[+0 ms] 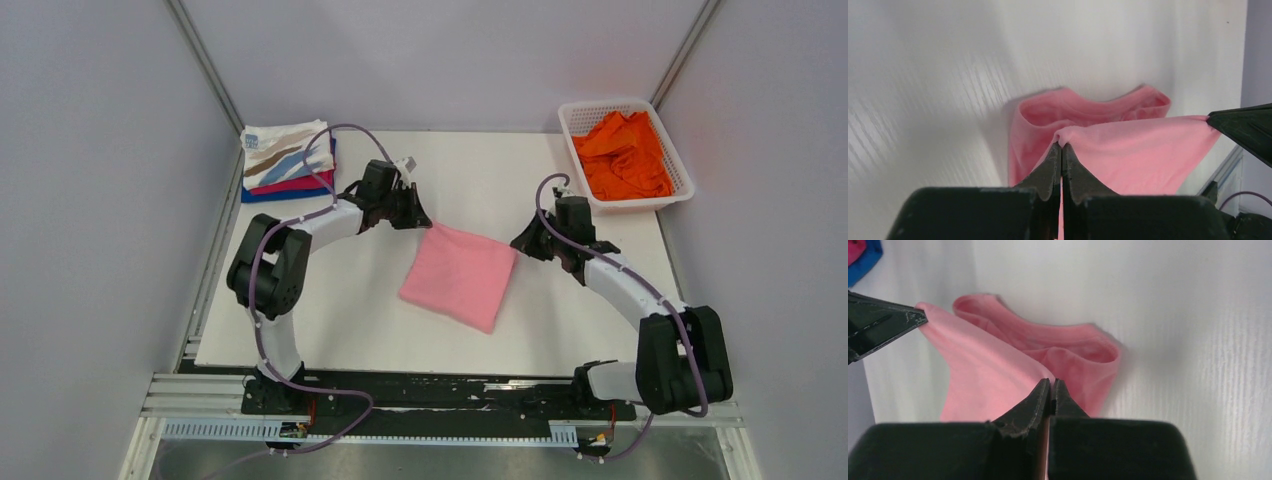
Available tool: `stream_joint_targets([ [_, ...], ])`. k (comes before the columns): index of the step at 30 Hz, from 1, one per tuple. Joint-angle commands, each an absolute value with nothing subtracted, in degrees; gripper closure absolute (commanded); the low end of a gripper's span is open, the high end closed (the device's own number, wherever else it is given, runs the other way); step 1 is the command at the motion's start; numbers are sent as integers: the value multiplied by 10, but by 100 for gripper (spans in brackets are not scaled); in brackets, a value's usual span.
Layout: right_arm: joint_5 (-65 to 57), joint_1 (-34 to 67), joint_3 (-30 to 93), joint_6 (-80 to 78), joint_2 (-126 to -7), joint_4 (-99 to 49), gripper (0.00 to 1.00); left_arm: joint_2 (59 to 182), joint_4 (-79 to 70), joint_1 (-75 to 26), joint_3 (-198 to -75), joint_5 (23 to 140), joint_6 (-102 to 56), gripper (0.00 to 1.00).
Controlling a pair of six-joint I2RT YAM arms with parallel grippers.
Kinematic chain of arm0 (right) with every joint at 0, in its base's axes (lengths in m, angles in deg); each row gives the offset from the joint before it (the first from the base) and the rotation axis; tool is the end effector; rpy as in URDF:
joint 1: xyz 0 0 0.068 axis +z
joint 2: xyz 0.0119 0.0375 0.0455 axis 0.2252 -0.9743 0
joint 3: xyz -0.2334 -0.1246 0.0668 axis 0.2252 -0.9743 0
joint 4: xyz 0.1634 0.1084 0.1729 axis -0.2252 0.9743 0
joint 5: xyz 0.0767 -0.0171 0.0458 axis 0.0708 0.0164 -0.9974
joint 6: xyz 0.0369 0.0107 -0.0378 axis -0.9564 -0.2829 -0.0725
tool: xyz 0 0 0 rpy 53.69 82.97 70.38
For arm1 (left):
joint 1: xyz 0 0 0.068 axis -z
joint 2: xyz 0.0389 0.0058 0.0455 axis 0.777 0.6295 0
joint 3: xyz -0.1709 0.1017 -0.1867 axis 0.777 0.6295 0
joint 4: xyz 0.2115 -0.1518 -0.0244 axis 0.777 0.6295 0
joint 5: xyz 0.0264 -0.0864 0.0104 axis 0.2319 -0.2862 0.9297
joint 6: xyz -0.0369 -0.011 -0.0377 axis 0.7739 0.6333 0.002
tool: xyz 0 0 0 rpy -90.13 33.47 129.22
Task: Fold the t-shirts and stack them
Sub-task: Fold the long partially folded tshirt into a neat square, then put the neatly folded tshirt into the corner of the board with the left arm
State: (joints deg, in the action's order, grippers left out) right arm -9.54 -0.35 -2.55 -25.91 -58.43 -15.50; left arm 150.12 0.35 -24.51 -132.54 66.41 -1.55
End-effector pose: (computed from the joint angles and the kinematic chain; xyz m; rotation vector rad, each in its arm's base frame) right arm 0.2570 0.0658 0.2177 0.2726 2.3435 0.6521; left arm 0.3546 -0.1923 0.2013 0.0879 2.3964 -0.9873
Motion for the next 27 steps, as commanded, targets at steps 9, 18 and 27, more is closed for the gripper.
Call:
stream_joint_targets([
  [9,-45,-58,37,-238,-755,-220,62,1630,96,-244,-1475,698,-53,39],
  [18,-14,-58,-3,-263,-578,-182,0,1538,122,-240,-1403,703,-78,0],
  [27,53,-60,-130,-295,-364,-153,0,1532,164,-185,-1358,774,-91,1],
])
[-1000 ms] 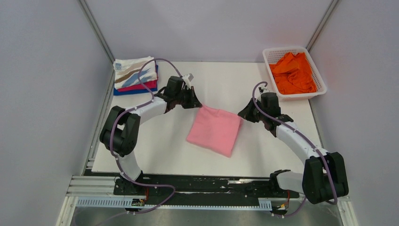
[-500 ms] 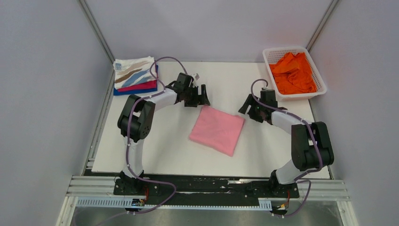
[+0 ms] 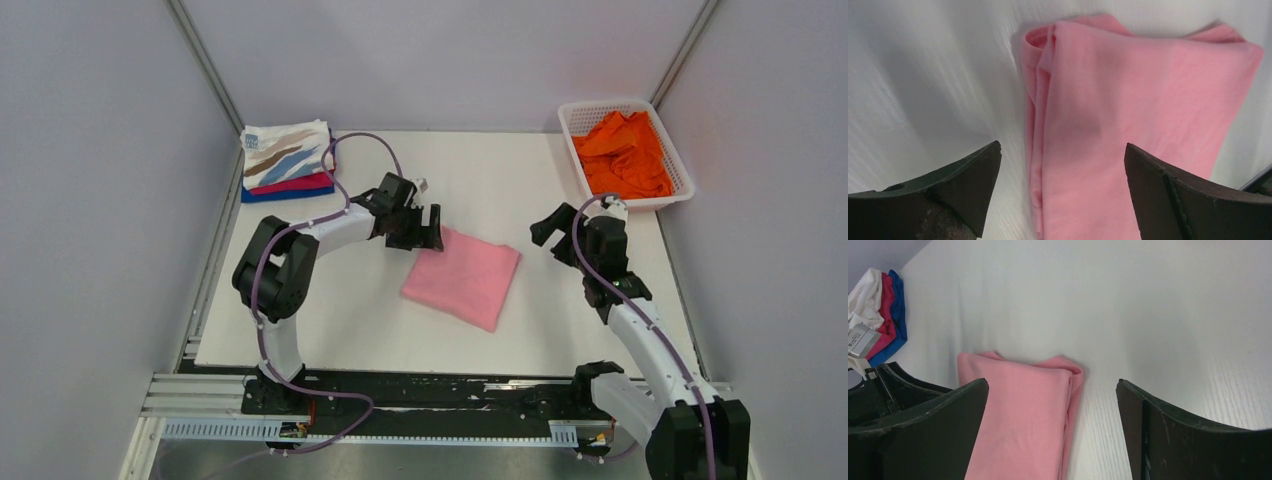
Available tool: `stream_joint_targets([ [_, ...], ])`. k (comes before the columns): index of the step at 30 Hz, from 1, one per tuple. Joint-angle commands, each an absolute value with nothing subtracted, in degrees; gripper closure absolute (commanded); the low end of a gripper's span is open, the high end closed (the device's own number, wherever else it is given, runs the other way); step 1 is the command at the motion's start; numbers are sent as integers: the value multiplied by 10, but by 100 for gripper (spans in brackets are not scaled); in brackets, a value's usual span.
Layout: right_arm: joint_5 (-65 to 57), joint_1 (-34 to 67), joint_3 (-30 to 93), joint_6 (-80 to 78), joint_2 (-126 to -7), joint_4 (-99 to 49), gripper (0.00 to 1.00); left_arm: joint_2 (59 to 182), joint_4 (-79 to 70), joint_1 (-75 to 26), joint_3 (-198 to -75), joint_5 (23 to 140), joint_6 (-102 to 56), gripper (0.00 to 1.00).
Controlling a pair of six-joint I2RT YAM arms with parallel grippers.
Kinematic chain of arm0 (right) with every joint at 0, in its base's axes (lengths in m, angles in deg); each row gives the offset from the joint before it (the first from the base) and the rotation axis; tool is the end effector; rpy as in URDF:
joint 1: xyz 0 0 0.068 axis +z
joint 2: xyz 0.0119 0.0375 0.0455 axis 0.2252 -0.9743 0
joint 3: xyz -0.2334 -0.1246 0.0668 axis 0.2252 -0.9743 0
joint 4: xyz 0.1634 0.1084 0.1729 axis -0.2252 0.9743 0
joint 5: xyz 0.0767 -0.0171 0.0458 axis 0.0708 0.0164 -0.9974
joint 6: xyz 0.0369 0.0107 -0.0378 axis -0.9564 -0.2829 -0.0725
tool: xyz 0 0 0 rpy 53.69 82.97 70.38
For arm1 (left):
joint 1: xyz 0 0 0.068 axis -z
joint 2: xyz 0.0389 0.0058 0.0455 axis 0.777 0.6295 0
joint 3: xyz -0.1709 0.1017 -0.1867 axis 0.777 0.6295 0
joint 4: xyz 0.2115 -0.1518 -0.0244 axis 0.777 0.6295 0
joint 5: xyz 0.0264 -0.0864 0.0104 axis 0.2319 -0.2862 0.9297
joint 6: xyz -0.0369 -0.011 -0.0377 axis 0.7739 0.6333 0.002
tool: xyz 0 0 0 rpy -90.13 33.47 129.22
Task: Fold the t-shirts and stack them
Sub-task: Put the neatly folded tshirt into the corner of the board with the left arm
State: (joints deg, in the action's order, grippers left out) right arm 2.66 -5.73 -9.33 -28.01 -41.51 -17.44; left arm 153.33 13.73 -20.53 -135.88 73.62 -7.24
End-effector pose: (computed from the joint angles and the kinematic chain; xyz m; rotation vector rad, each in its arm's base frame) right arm 0.2169 0.0281 0.2462 0.4786 2.0578 0.4499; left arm 0.3404 -0.2115 0.1793 0.1871 2.6032 -0.7482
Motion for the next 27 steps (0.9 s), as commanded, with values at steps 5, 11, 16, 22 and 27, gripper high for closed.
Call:
stream_joint_targets([
  [5,64,-61,-151,-286,-301,-146,0,1543,162,-173,-1342,787,-79,14],
  [11,68,-61,-153,-284,-302,-137,0,1575,165,-139,-1342,810,-65,38],
  [16,64,-62,-147,-283,-322,-136,0,1600,176,-126,-1363,845,-54,51],
  [22,69,-61,-147,-275,-317,-135,0,1636,216,-90,-1410,923,-51,67],
  [27,86,-61,-152,-271,-305,-136,0,1681,270,-68,-1456,983,-51,92],
])
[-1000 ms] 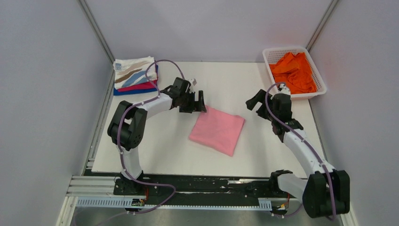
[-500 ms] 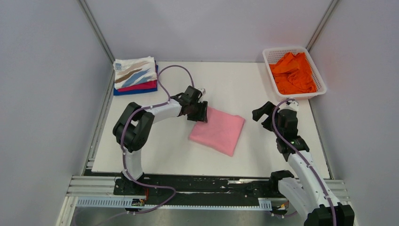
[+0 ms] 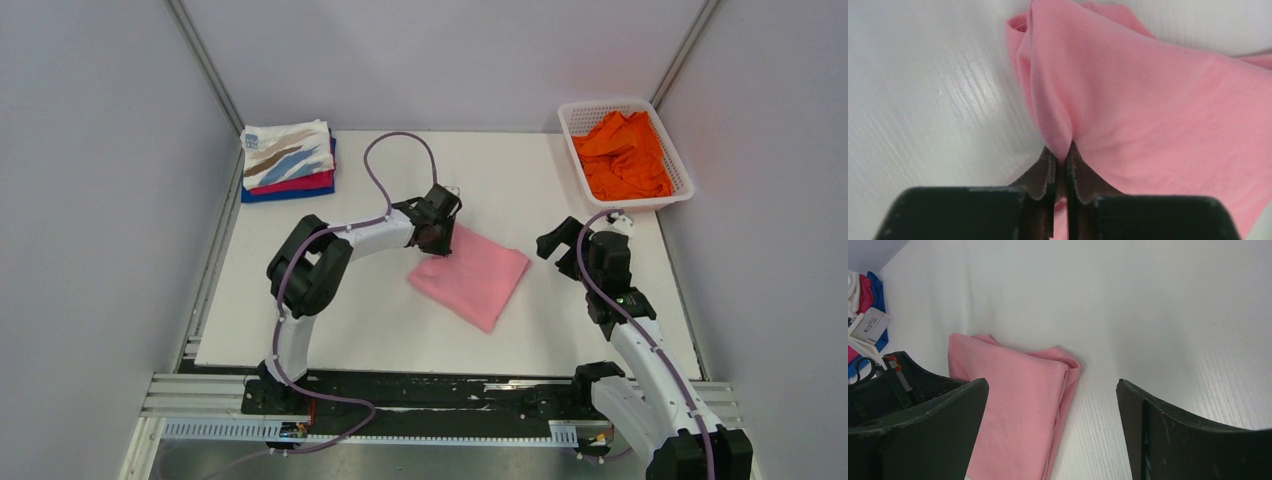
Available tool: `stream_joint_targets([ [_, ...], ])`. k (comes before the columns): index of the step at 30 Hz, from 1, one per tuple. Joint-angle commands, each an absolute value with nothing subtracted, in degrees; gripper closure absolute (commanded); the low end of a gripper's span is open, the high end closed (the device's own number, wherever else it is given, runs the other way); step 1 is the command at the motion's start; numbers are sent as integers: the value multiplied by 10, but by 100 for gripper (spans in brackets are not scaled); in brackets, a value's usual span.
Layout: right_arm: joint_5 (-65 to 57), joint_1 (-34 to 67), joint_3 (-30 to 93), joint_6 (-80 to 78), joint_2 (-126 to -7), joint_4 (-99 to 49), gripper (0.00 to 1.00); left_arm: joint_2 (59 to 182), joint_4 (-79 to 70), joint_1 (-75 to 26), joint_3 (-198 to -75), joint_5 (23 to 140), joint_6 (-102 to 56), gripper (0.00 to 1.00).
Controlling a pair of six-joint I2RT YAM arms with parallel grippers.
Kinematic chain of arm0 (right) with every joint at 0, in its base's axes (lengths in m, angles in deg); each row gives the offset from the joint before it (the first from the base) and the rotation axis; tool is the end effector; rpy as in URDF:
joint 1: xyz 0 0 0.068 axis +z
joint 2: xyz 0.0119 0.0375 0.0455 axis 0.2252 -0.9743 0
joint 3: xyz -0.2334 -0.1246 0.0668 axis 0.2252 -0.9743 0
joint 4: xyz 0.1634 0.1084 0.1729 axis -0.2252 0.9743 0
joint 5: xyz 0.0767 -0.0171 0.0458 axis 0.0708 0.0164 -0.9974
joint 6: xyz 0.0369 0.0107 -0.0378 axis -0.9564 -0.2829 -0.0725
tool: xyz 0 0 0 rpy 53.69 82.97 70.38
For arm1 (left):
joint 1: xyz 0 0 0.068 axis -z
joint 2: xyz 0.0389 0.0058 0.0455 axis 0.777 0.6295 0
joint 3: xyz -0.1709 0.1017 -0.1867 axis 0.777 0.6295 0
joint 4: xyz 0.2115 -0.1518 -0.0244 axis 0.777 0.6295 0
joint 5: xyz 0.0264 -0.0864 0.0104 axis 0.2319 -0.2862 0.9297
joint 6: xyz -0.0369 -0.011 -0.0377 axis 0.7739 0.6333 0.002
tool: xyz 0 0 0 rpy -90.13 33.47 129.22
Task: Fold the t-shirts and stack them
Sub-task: Put the neatly folded tshirt into the corner of the board with the left arm
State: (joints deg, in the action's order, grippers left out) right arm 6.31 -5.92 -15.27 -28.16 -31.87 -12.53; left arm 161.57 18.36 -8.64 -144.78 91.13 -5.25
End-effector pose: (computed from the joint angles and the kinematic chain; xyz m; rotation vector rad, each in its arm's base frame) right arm 0.1833 0.0209 0.2327 0.5251 2.0584 0.3780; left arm 0.3195 -0.2899 0.1621 0.2801 2.6096 -0.4340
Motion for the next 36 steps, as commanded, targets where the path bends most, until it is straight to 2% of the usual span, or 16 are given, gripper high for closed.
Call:
stream_joint_targets([
  [1,86,-61,-153,-271,-305,-136,0,1689,277,-67,-1470,1002,-48,99],
  [11,98,-61,-164,-252,-314,-148,0,1713,402,-90,-1616,1309,-69,100],
  [17,107,-61,-167,-250,-328,-161,0,1734,387,-154,-1702,1362,-135,100],
  [21,106,-61,-173,-248,-330,-177,0,1747,323,-188,-1728,1423,-228,100],
  [27,113,-61,-183,-242,-338,-201,0,1768,288,-250,-1792,1426,-302,100],
  [36,130,-61,-183,-235,-376,-222,0,1778,227,-290,-1858,1449,-413,100],
])
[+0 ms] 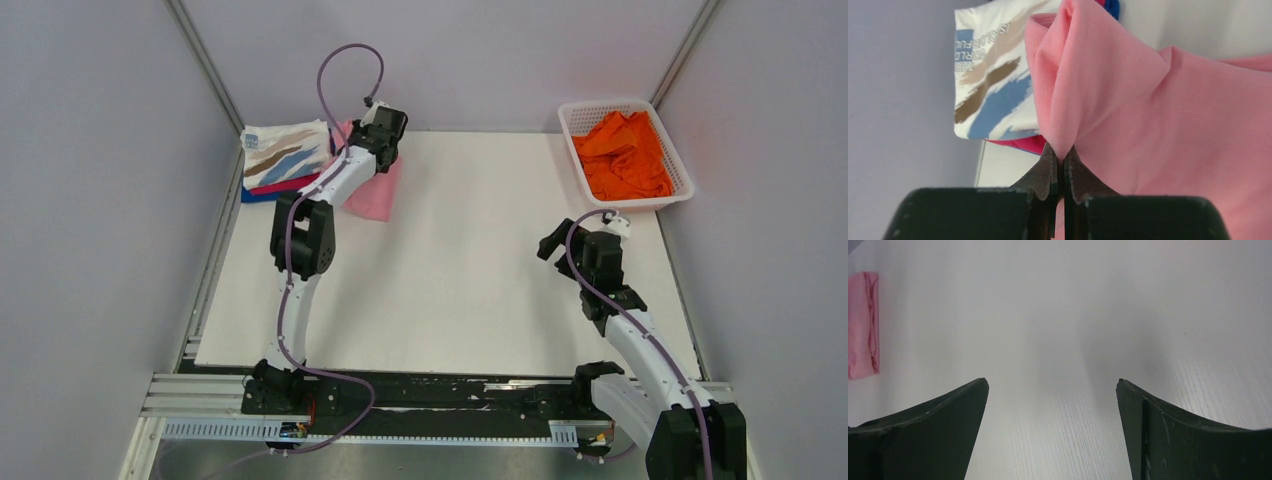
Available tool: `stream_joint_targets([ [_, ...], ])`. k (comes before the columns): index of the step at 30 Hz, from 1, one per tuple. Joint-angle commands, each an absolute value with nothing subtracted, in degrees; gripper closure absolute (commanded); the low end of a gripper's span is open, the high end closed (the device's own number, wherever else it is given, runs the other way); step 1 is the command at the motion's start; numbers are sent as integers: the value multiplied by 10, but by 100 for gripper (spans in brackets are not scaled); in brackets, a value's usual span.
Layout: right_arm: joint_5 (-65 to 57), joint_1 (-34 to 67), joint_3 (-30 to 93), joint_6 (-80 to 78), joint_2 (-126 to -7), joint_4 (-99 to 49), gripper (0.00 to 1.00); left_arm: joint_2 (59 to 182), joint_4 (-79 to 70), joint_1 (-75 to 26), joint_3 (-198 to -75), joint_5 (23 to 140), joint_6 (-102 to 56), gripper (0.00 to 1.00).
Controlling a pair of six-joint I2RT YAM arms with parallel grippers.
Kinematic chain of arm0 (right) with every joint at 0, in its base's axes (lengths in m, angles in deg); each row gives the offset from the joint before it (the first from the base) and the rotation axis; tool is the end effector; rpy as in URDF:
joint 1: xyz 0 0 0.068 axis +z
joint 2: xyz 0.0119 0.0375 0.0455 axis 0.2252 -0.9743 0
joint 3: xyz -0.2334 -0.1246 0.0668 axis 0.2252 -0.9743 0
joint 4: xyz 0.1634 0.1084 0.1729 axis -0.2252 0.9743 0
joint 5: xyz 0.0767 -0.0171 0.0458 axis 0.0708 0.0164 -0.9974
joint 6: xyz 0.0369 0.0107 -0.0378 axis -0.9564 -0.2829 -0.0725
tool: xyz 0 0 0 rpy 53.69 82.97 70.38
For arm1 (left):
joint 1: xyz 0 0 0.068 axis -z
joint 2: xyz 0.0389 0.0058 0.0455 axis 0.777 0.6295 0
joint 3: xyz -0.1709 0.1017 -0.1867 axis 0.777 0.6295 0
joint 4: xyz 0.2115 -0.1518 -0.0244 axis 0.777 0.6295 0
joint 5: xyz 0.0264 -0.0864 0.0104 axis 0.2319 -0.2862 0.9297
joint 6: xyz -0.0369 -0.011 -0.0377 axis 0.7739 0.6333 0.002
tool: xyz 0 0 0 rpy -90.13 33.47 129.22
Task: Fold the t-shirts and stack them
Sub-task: Put the neatly folded tshirt into the corner of the board with the left arm
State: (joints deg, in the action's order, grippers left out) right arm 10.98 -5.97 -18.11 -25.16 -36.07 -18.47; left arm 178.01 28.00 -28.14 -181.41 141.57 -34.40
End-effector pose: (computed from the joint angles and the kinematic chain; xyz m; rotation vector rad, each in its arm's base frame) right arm 0.1928 0.0190 0.2131 0.5191 2.0624 0.2564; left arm 0.4887 -0.1755 0.2279 0.0040 2.1405 0.8295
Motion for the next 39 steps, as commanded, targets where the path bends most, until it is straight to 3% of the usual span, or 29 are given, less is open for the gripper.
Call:
stream_joint_targets([
  [1,132,-61,-181,-235,-380,-223,0,1778,222,-292,-1865,1452,-429,100],
  [20,128,-61,-179,-232,-391,-223,0,1742,84,-293,-1936,1519,-669,100],
  [39,140,-61,-177,-231,-388,-216,0,1786,68,-321,-2057,1510,-681,100],
])
